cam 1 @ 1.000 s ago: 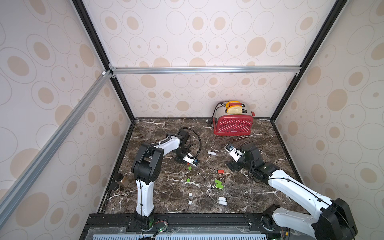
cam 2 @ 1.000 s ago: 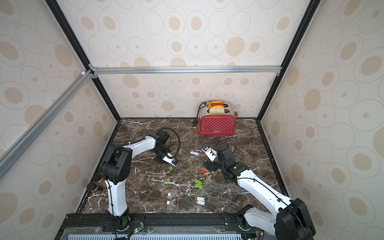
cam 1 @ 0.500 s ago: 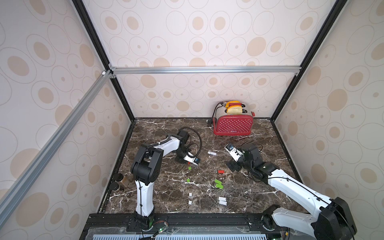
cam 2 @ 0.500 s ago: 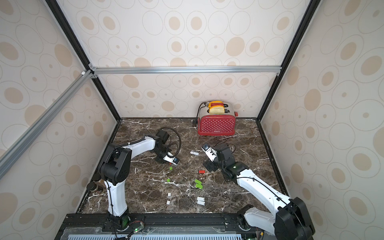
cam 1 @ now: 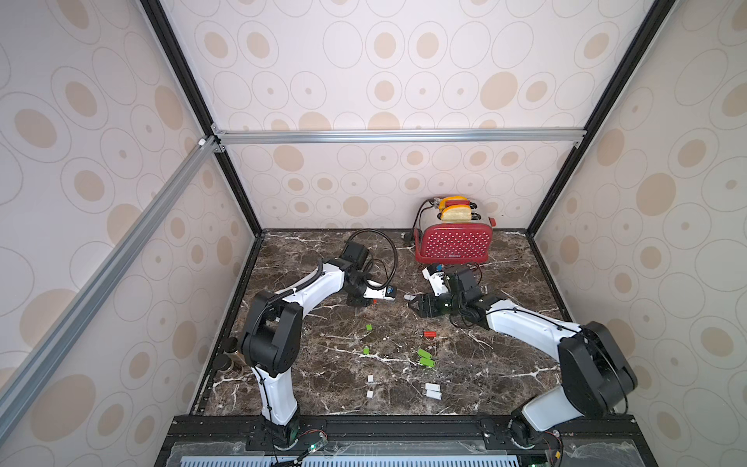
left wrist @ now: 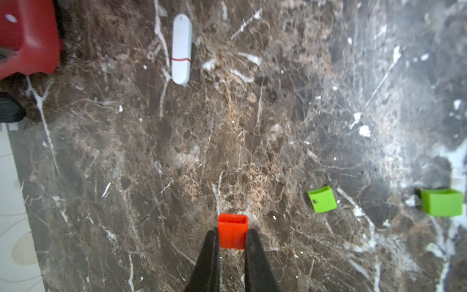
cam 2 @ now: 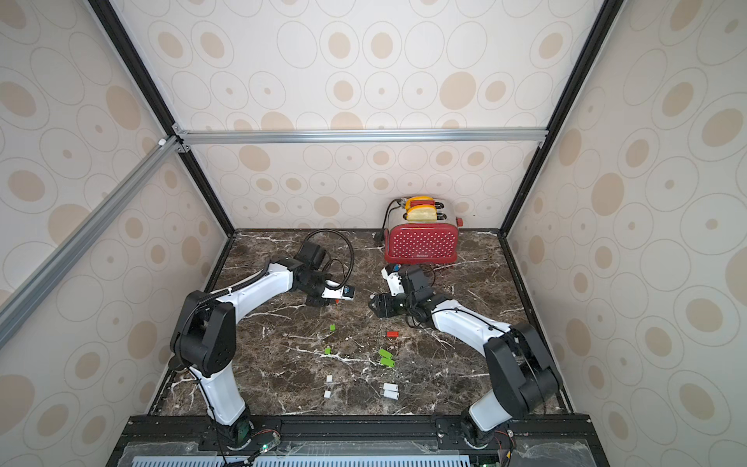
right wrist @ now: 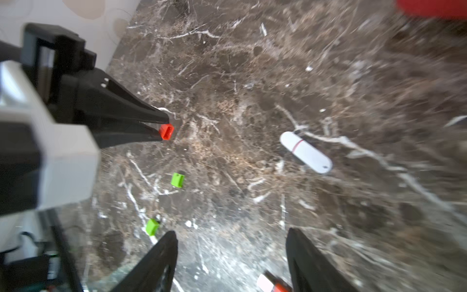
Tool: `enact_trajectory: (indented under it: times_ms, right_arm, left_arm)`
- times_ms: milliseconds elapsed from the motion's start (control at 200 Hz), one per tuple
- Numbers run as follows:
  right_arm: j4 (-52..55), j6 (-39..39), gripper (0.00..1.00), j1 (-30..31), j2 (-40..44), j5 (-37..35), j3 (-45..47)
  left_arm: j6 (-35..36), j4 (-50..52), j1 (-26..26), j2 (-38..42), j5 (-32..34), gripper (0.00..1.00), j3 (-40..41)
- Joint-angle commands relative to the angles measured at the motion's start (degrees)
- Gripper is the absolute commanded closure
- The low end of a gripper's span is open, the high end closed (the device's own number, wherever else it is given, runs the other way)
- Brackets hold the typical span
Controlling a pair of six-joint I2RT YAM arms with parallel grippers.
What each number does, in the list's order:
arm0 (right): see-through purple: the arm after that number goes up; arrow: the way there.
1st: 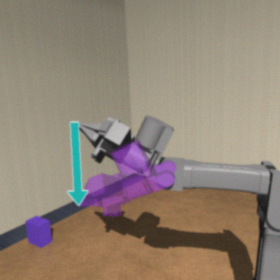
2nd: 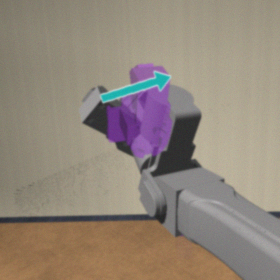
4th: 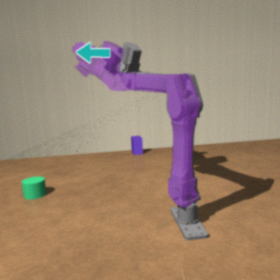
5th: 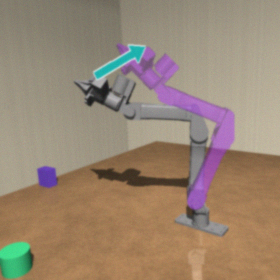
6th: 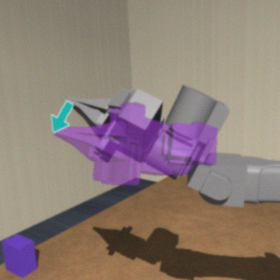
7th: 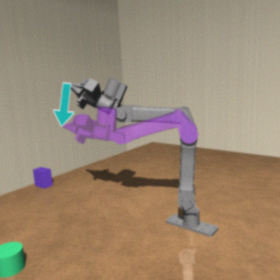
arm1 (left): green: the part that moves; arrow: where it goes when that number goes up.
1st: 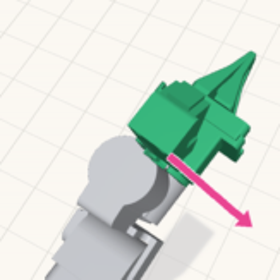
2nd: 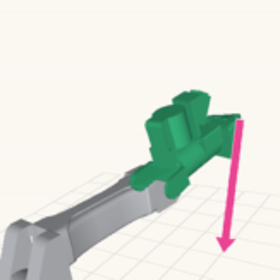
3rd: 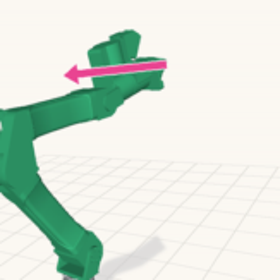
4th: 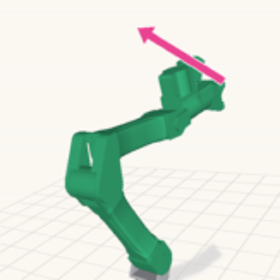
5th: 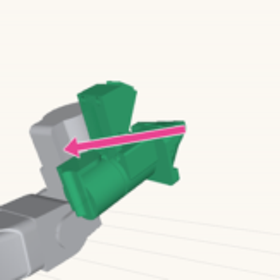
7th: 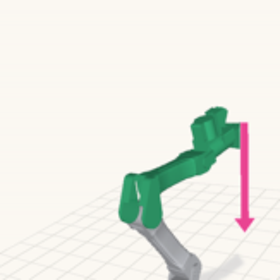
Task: Close the usb drive cover
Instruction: Pick up the cover from the center of the board.
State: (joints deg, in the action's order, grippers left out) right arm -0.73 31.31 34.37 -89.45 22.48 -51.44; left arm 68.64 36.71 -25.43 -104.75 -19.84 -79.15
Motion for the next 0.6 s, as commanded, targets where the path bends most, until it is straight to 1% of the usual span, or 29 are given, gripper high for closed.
enact_trajectory:
  times_ms: [0,100,200,351,506,596]
  right_arm:
    - [-10.75,13.51,0.29,-0.19,-2.35,8.88,-0.21]
    - [-18.61,20.72,0.31,-0.59,-5.36,11.83,0.77]
    - [-25.29,27.53,0.34,-1.47,-8.34,13.64,1.29]
    - [-32.24,32.78,0.39,-2.54,-11.12,14.20,1.87]
    - [-36.75,36.92,0.44,-2.81,-14.53,16.25,0.57]
    - [-39.16,38.72,0.45,-2.81,-15.80,16.85,0.43]
  left_arm:
    - [-7.50,-2.61,-1.15,1.82,-2.30,0.86,-2.04]
    - [-10.10,-3.22,-1.65,2.14,-3.10,0.86,-2.92]
    - [-10.15,-3.71,-2.08,2.31,-3.02,0.87,-3.00]
    - [-10.54,-3.68,-2.28,2.51,-3.15,0.87,-3.42]
    - [-11.37,-3.63,-2.78,2.96,-3.62,0.87,-4.14]
    - [-12.24,-3.76,-3.08,2.82,-3.72,0.87,-4.85]
